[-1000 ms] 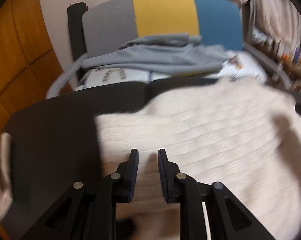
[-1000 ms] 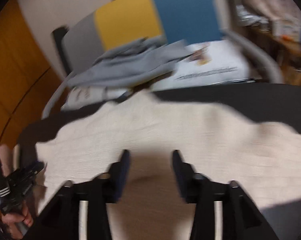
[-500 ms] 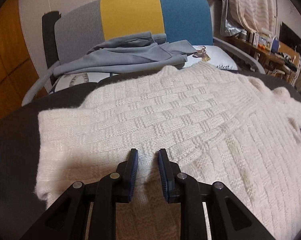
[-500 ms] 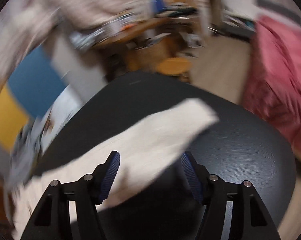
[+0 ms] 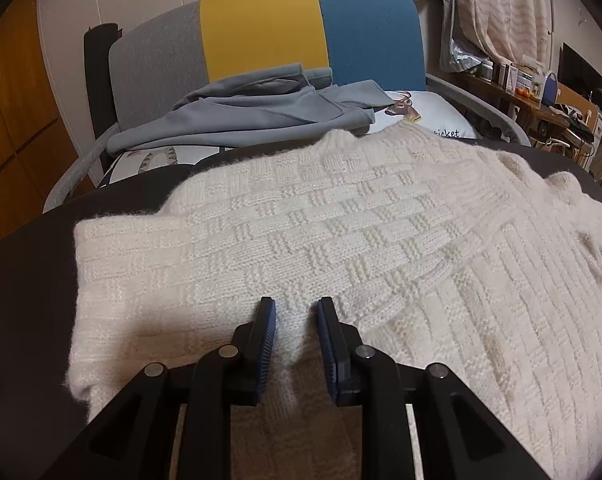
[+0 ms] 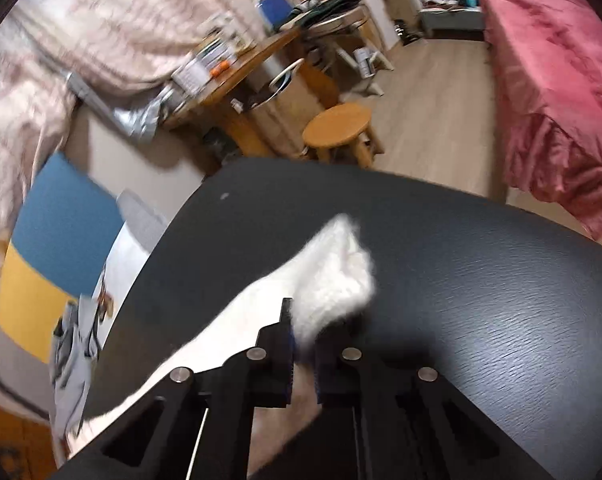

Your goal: Fold clothes

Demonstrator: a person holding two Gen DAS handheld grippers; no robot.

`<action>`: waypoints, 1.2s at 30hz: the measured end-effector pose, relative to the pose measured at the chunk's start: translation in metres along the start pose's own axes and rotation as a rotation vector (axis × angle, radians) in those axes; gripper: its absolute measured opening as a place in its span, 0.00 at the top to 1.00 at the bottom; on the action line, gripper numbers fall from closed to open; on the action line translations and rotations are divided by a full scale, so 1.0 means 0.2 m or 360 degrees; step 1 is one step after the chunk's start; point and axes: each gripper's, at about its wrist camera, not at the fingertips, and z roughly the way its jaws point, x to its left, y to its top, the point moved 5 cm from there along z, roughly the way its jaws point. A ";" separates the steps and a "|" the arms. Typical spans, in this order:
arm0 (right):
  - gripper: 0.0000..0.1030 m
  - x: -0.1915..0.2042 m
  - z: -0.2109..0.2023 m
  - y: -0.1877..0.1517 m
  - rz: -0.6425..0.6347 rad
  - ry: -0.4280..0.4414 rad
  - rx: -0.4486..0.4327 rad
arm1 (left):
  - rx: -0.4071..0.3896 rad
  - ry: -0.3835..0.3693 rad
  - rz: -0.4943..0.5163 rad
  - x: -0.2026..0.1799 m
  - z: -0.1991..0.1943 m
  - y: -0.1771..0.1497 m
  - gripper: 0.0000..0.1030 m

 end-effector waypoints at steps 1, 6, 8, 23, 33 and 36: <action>0.92 0.06 -0.02 0.00 -0.0042 0.0022 -0.0011 | 0.0000 -0.0006 -0.0005 0.00 0.00 0.00 0.79; 0.93 0.55 -0.25 -0.09 -0.0329 0.0311 -0.0060 | 0.0008 -0.0035 -0.0036 0.01 -0.02 0.01 0.79; 0.93 0.79 -0.36 -0.17 -0.0427 0.0471 -0.0050 | 0.0020 -0.0068 -0.0062 0.02 -0.03 0.02 0.79; 0.93 1.81 -0.49 -1.44 -0.1055 0.1025 0.0457 | 0.0063 -0.0440 -0.0267 0.01 -0.13 0.03 0.79; 0.87 1.69 -0.20 -1.99 -0.1275 0.0907 0.0798 | 0.0217 -0.0674 -0.0297 -0.16 -0.06 0.10 0.79; 0.75 1.64 -0.24 -1.94 -0.1270 0.0948 0.0797 | 0.0267 -0.0726 -0.0301 -0.19 -0.04 0.08 0.77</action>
